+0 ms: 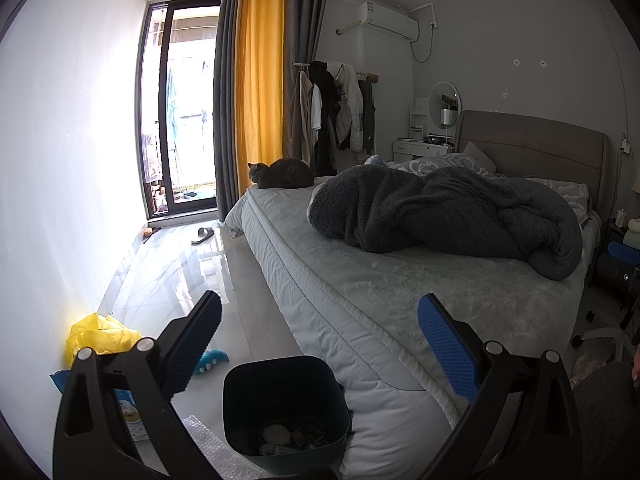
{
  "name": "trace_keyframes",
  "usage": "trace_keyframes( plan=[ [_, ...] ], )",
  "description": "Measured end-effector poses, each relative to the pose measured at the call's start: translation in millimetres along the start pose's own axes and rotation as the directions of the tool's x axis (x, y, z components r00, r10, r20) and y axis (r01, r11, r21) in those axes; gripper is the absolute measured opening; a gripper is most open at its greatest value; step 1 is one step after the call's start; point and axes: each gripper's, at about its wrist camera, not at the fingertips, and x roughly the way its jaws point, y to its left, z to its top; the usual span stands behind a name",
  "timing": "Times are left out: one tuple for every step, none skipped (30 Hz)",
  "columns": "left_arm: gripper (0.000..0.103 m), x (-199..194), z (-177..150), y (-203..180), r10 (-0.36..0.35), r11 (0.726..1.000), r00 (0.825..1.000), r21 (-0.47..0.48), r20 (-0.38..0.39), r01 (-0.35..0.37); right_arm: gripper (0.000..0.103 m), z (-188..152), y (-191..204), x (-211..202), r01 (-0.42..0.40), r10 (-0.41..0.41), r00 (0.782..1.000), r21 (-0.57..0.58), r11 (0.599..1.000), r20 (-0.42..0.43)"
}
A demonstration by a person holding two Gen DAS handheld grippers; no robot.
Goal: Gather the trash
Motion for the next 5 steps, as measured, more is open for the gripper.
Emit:
trace_keyframes(
  plan=[
    [0.1, 0.2, -0.1, 0.2, 0.0, 1.0, 1.0, -0.001, -0.001, 0.0, 0.1, -0.1, 0.0, 0.0, 0.0, 0.0, 1.0, 0.0, 1.0, 0.0],
    [0.1, 0.1, -0.1, 0.3, 0.0, 1.0, 1.0, -0.002, -0.001, 0.0, 0.1, 0.0, 0.0, 0.1, 0.0, 0.0, 1.0, 0.0, 1.0, 0.0],
    [0.1, 0.2, -0.1, 0.4, -0.001, 1.0, 1.0, -0.002, -0.001, 0.001, 0.1, -0.1, 0.0, 0.1, 0.0, 0.0, 1.0, 0.0, 1.0, 0.0],
    [0.1, 0.3, -0.1, 0.4, -0.001, 1.0, 1.0, -0.003, -0.002, 0.001, 0.1, 0.0, -0.1, 0.0, 0.0, 0.0, 1.0, 0.0, 1.0, 0.0],
    [0.1, 0.2, -0.1, 0.5, -0.001, 1.0, 1.0, -0.003, -0.002, 0.001, 0.1, -0.1, -0.1, 0.1, 0.0, 0.0, 1.0, 0.0, 1.0, 0.0]
  ],
)
